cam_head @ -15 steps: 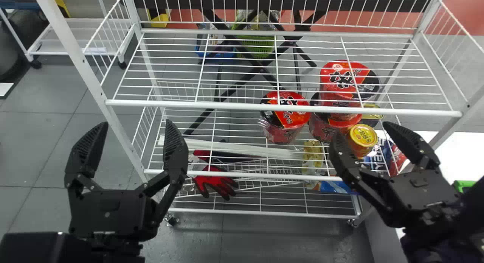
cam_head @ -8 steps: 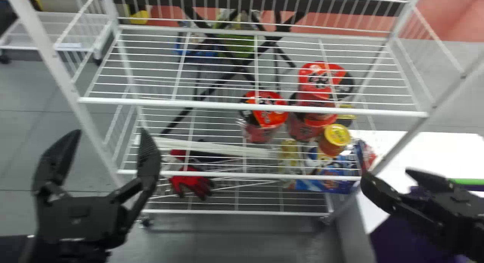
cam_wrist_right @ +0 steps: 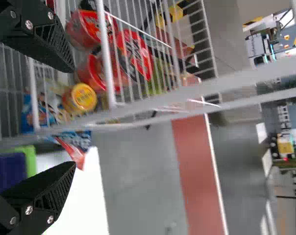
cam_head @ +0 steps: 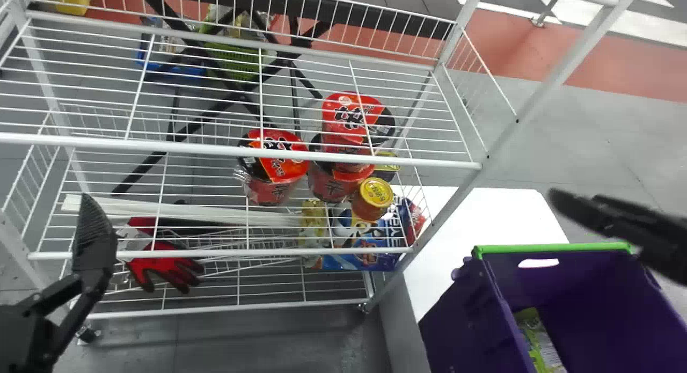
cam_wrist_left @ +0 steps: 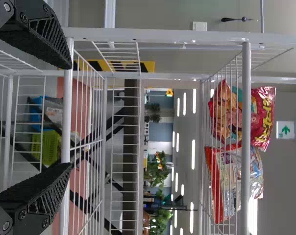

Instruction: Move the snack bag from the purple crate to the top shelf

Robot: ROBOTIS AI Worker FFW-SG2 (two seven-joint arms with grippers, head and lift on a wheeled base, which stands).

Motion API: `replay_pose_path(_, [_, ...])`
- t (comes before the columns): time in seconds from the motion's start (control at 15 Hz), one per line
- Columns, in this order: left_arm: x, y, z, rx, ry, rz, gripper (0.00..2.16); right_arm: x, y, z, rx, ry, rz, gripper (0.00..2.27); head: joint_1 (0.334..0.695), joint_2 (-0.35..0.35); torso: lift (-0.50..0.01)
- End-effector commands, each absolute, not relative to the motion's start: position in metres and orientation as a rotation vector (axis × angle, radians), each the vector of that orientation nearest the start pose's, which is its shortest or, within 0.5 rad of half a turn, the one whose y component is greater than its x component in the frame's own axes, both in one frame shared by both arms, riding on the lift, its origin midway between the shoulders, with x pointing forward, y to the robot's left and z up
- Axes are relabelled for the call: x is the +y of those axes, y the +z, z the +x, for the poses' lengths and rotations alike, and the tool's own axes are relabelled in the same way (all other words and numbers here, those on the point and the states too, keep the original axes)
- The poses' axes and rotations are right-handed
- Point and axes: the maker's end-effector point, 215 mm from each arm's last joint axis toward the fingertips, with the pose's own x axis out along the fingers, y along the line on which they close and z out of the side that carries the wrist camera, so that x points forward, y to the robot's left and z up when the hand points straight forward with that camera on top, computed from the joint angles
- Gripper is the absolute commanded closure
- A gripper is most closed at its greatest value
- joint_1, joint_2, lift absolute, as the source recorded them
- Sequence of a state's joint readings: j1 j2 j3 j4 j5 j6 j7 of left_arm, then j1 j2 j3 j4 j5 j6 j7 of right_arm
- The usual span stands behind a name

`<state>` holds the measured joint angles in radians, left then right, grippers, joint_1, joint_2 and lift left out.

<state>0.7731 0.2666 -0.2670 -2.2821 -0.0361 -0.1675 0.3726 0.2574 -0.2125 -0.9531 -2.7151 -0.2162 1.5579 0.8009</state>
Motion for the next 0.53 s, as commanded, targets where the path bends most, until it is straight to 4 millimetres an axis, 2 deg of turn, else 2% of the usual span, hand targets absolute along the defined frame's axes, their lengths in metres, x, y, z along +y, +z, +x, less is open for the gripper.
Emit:
replay_pose_path(0.0, [0.169,-0.282,0.35,-0.068,-0.013,0.011,0.11,-0.486,-0.202,0.328,0.506,-0.02,0.115,0.16,0.695,-0.35,-0.448])
replay_pose_path(0.07, [0.169,-0.283,0.349,-0.067,-0.013,0.015,0.11,-0.504,-0.204,0.324,0.535,-0.024,0.112,0.16,0.695,-0.35,-0.448])
replay_pose_path(0.2, [0.162,-0.285,0.345,-0.063,-0.014,0.053,0.11,-0.524,-0.219,0.311,0.599,-0.024,0.141,0.16,0.695,-0.35,-0.448])
replay_pose_path(0.33, [0.158,-0.29,0.345,-0.052,-0.022,0.06,0.11,-0.538,-0.244,0.292,0.682,-0.021,0.188,0.19,0.695,-0.35,-0.448])
replay_pose_path(0.47, [0.156,-0.294,0.345,-0.044,-0.026,0.061,0.11,-0.542,-0.273,0.277,0.775,0.004,0.243,0.21,0.695,-0.35,-0.448])
